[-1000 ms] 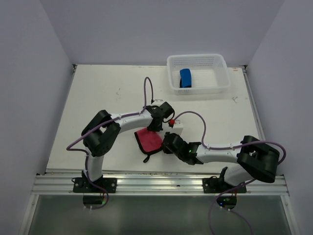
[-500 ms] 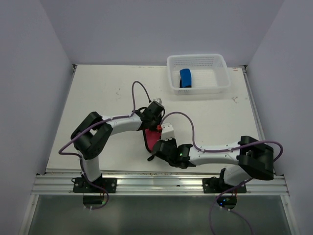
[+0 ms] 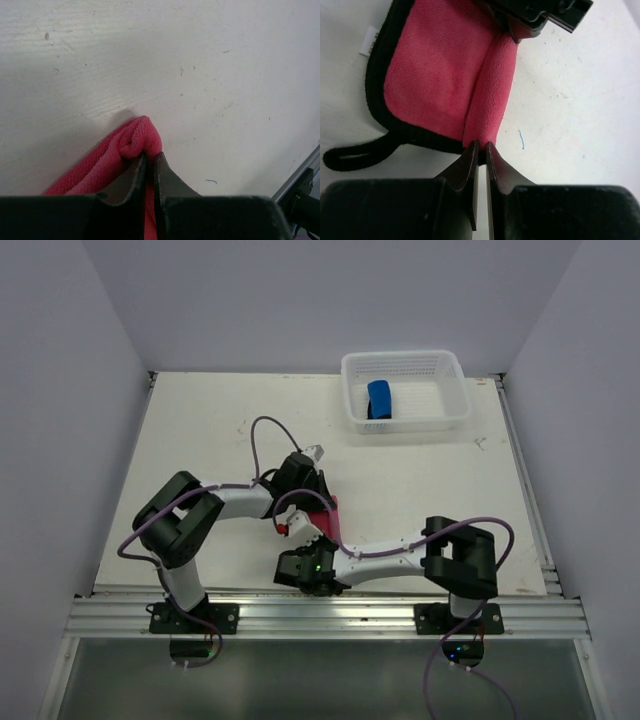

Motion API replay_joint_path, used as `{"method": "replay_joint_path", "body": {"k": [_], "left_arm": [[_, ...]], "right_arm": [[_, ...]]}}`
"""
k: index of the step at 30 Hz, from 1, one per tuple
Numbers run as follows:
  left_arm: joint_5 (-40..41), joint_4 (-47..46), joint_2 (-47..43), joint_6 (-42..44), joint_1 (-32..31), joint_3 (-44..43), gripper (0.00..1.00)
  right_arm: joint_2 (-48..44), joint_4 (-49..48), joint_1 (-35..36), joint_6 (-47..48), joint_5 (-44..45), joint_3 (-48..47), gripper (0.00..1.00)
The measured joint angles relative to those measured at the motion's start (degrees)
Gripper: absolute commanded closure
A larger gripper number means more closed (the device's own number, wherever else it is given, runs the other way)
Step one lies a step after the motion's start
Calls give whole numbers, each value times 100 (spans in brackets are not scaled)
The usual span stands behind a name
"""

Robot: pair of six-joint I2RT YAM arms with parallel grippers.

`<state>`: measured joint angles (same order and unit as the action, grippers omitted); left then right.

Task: Roll the towels
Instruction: Roll the towel

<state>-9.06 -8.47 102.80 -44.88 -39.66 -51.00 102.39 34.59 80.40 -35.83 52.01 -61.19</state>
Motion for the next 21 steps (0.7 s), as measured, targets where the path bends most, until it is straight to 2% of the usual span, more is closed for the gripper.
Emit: {"method": "replay_joint_path", "body": {"k": [12,21], "left_arm": [[-817,-697,-85,299,205,483,100],[-999,-914,-136,481,332,684,100]], "right_arm": [[1596,1423,625,925,682,-1233,100],[1923,1681,695,1602,688,-1497,100]]}}
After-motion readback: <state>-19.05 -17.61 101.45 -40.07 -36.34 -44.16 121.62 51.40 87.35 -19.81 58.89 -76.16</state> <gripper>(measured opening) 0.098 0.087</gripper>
